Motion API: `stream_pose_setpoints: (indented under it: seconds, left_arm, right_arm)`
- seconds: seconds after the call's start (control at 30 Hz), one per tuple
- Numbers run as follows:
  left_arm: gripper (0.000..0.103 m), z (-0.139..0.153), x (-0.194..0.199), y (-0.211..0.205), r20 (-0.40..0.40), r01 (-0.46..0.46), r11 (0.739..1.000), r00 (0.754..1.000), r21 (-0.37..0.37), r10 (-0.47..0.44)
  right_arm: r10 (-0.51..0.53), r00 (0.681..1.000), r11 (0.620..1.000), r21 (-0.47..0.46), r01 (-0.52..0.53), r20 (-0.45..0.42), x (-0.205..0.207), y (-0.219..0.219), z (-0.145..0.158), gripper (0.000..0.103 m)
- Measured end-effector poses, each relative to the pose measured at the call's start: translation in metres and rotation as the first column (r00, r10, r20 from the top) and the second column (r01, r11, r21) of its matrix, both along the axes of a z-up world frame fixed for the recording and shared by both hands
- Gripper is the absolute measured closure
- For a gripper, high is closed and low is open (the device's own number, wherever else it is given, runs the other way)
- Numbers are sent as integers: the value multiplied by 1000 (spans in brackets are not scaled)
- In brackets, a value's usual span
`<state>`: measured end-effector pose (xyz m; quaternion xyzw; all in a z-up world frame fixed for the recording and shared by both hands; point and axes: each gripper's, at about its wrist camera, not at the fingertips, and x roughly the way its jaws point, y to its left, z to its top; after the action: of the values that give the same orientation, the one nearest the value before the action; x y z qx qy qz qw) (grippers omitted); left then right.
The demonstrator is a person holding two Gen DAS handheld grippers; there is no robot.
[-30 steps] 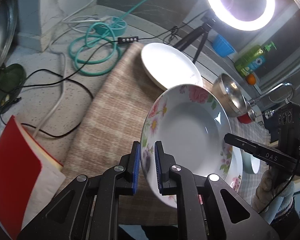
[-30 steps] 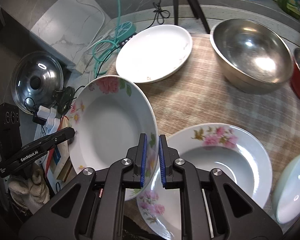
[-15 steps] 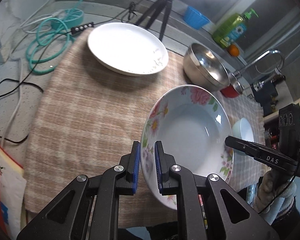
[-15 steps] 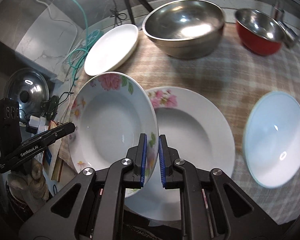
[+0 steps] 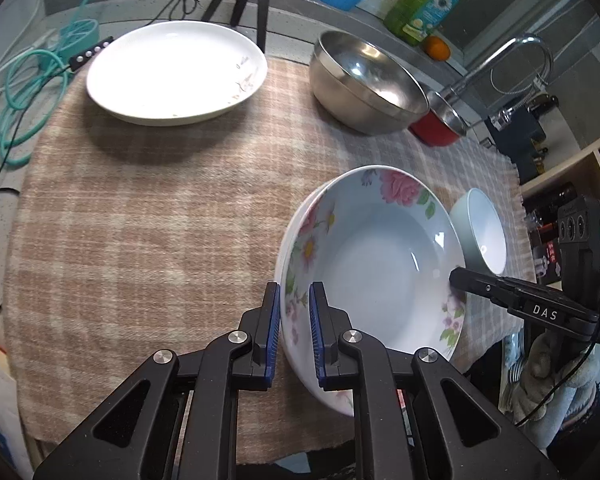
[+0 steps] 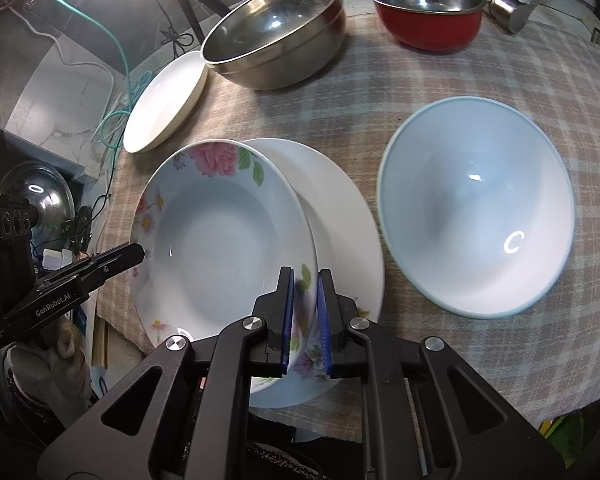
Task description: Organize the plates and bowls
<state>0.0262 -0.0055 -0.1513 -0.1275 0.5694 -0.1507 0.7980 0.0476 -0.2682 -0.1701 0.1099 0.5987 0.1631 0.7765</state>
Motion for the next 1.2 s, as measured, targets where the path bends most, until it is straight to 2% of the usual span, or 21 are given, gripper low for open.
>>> stream_pose_setpoints:
  seconds: [0.2,0.6,0.8,0.9,1.03,1.07,1.2]
  left_arm:
    - [91,-5,2,-13,-13,33,999,999,17,-33]
    - [91,-10,6,-22,-20,43,998,999,44,-42]
    - [91,-10,9,-24,-17,48,997,999,58,-47]
    - [91,-8,9,-23,-12,52,997,999,57,-52]
    - [91,-3,9,-18,2,47,998,999,45,-47]
    - [91,-2,9,-17,7,45,998,999,45,-45]
    - [91,4,9,-9,22,28,999,999,38,-29]
  right_arm:
    - [-22,1000,1000,-12,22,-10,-1,-12,-5,91]
    - [-17,1000,999,-40,16,-14,0,-14,-8,91]
    - [9,1000,998,-55,-9,-5,3,-11,-7,86]
    - [26,1000,995,-93,-25,13,2,-7,-4,85]
    - [25,999,995,-96,-22,37,-2,-9,5,77]
    - [25,998,994,-104,-20,49,-2,-9,8,72]
    - [28,992,993,-115,-14,121,-7,-7,28,65]
